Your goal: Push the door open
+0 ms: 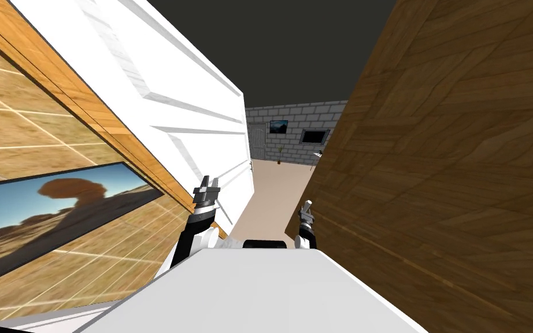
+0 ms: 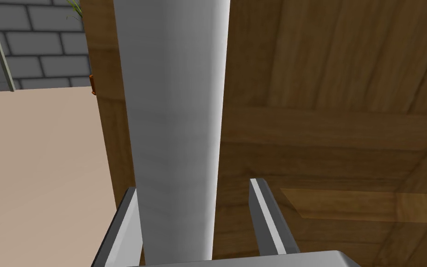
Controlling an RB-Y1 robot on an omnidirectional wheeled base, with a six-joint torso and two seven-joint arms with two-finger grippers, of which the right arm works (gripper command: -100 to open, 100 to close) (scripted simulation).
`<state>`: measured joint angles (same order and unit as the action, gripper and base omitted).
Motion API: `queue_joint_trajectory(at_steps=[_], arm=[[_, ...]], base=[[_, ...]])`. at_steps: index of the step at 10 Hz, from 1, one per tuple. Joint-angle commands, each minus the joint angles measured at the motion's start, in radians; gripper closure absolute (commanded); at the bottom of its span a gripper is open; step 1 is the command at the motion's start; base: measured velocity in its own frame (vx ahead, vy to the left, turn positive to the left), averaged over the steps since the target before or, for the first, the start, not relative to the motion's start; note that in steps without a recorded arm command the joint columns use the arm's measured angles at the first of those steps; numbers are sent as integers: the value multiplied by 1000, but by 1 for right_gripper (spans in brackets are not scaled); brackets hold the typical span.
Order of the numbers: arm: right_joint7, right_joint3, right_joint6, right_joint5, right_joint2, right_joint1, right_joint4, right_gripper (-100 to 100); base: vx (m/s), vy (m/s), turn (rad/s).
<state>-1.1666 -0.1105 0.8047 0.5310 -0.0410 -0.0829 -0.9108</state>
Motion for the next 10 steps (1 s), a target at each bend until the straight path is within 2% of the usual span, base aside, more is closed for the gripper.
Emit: queue_joint_trajectory(at_steps=[1,5,10], arm=[[-1,-29,25,12,-15,12,15,100],[11,-74,23,39,6,18,16,100],[23,-117,21,65,45,23,16,100]], base=[[154,-16,-49],[185,-8,-74],[187,16,-70]])
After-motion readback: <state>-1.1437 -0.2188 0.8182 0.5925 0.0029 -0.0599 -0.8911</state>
